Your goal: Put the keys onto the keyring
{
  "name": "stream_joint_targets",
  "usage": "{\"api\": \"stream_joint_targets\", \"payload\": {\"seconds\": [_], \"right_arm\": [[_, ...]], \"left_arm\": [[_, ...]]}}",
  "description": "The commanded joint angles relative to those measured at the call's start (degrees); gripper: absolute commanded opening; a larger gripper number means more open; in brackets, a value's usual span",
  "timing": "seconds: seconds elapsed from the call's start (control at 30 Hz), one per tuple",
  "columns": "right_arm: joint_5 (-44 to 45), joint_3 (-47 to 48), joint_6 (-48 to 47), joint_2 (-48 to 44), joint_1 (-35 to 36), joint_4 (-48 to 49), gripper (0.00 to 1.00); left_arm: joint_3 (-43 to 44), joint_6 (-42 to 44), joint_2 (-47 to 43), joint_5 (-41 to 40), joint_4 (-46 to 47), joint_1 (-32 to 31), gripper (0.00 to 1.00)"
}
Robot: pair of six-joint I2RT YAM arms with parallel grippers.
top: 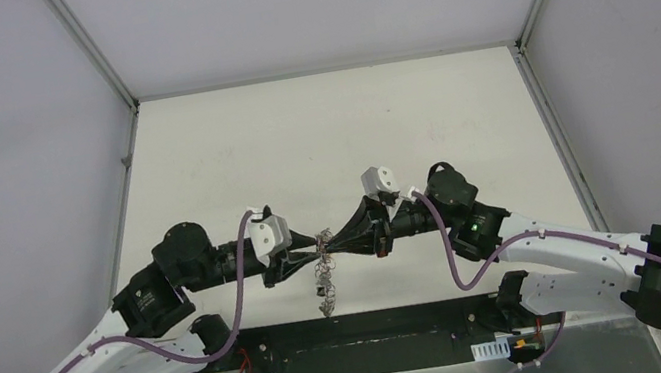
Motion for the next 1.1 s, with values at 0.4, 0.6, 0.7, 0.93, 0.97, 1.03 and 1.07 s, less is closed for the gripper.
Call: {"api": "stream_joint_targets", "payload": {"seconds": [0.4, 0.6, 0.7, 0.93, 0.97, 1.03, 1.07], "right_arm": [[-0.66, 0.34, -0.57, -1.59, 0.36, 3.49, 0.00], [-0.39, 0.13, -0.79, -1.97, 0.32, 3.14, 0.00], [-0.46, 0.06, -0.70, -2.05, 0.32, 3.06, 0.00], [-0.90, 0.28, -0.77, -2.06, 0.32, 3.13, 0.00], [-1.06, 0.25, -0.78, -2.05, 0.32, 3.14, 0.00], [-1.17, 0.28, -0.70, -2.05, 0.32, 3.16, 0.00], [-1.18, 0.31, -0.73, -2.08, 0.32, 3.14, 0.00]], "left_arm": [[-0.02, -1.67, 2.46, 3.58, 5.29, -0.36, 0.20], [0.18, -1.33, 2.62, 2.67, 3.65, -0.29, 0.08], [0.54, -1.40, 2.04, 1.56, 2.35, -0.33, 0.20], [0.52, -1.11, 1.96, 1.45, 0.88, -0.36, 0.24], [0.63, -1.17, 2.17, 1.90, 0.81, -0.35, 0.24], [0.78, -1.23, 2.98, 2.82, 0.91, -0.31, 0.25], [0.97, -1.36, 3.48, 3.31, 0.95, -0.32, 0.25]]}}
